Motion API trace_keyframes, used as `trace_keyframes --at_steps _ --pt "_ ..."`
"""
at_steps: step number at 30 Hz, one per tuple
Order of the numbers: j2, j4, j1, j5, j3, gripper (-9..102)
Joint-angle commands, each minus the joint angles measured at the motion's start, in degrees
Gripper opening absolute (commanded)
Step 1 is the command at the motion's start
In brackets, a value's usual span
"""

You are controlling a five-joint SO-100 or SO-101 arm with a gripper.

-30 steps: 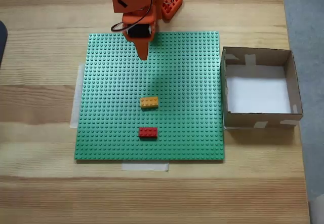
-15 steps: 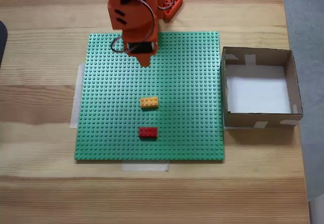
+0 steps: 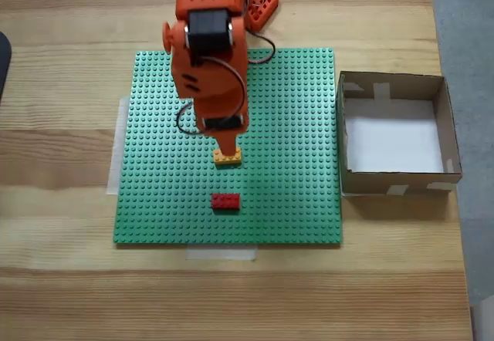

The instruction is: Pick the yellow lego block and put it in the box.

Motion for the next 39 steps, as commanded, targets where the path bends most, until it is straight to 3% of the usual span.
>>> trace_keyframes --at_steps 1,9,24,39 --pt "-1.58 -0.35 -0.18 1.05 -4.57 22" --pt "-6.77 -1.41 -0.35 2.55 -9.93 29" --pt "-7.56 -2.46 0.53 2.11 -9.23 31" --pt "5.54 -5.8 0.53 1.41 11.6 31"
